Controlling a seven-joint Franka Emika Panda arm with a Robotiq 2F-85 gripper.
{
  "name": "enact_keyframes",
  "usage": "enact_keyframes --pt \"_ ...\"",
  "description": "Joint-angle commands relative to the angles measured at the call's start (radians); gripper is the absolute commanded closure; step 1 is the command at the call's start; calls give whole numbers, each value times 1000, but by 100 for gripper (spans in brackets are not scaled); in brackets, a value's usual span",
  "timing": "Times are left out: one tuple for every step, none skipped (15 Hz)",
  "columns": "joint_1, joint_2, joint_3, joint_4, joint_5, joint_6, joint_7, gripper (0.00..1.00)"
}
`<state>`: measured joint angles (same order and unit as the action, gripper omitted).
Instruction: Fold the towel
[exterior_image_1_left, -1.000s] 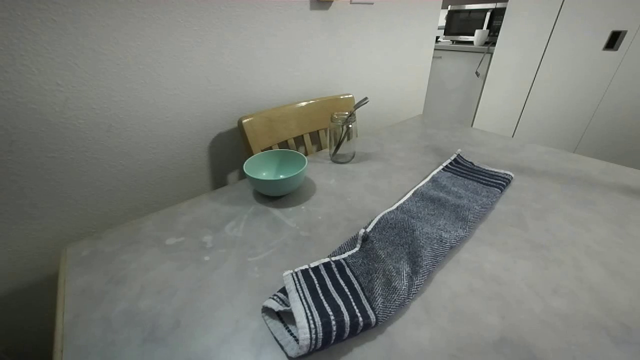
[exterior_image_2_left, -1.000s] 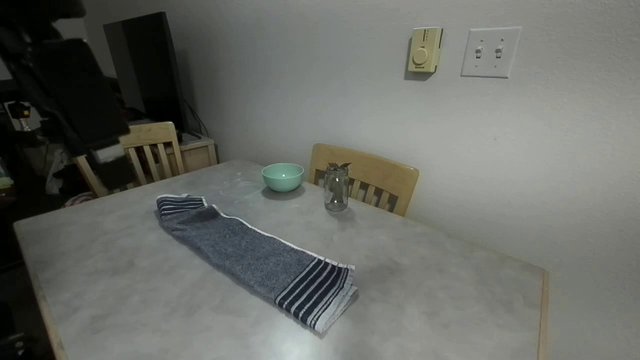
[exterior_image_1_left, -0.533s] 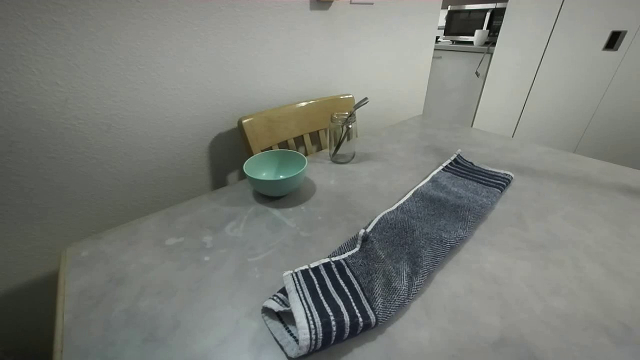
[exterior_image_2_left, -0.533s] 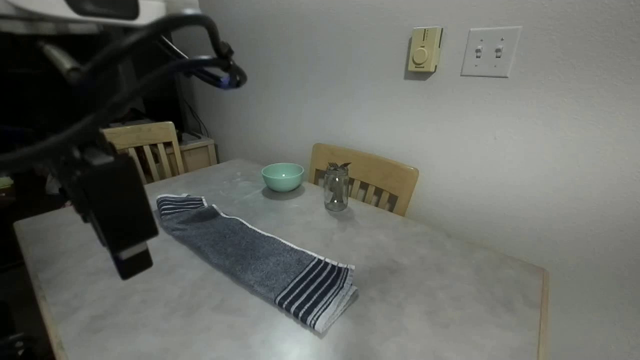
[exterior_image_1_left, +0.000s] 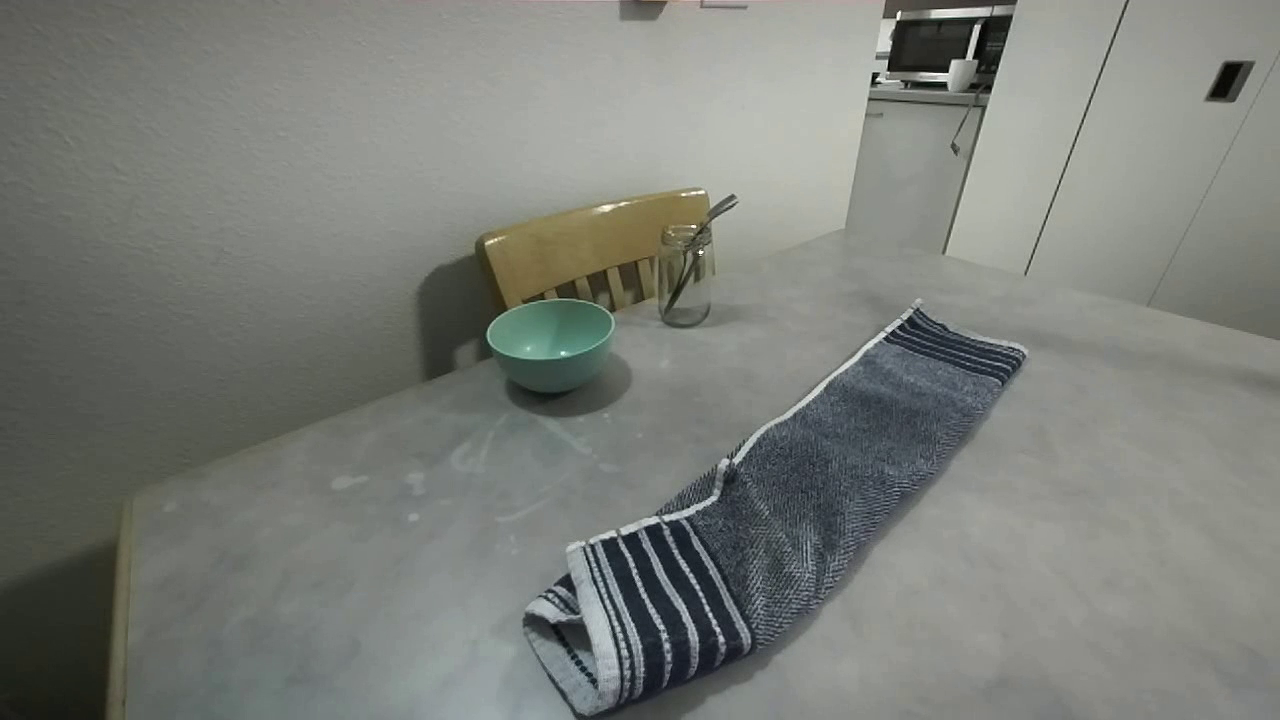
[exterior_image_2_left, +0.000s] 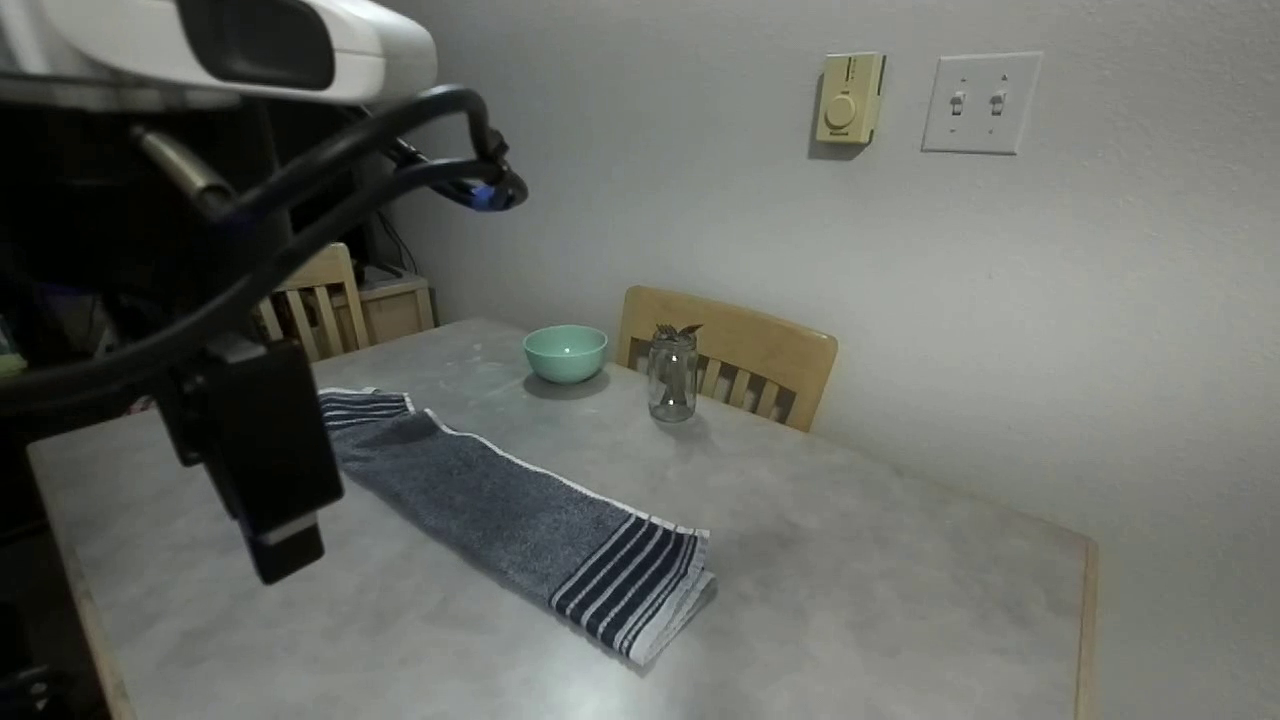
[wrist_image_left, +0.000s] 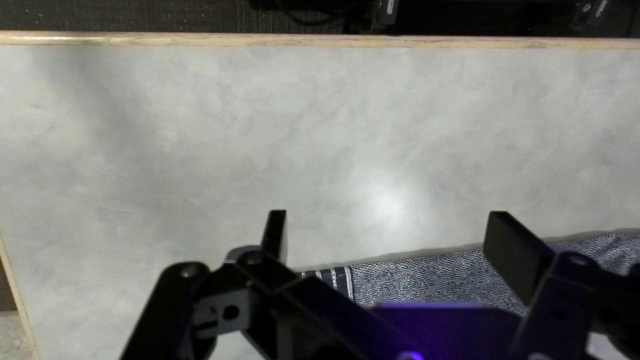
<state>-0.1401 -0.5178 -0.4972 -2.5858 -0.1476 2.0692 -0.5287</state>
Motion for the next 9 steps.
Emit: enact_keyframes --pt "-24 59 36 15 24 38 -2 0" --pt "-12 95 38 31 26 50 -7 0" --pt "1 130 40 46 31 59 -16 0" --pt "9 172 49 64 29 77 -14 0" --pt "21 223 52 87 34 94 -22 0" --pt "35 286 55 114 46 110 -41 0" --pt "81 335 25 142 41 110 -45 0" --pt "56 387 64 166 75 111 -95 0" --pt "57 421 74 187 94 101 -119 0"
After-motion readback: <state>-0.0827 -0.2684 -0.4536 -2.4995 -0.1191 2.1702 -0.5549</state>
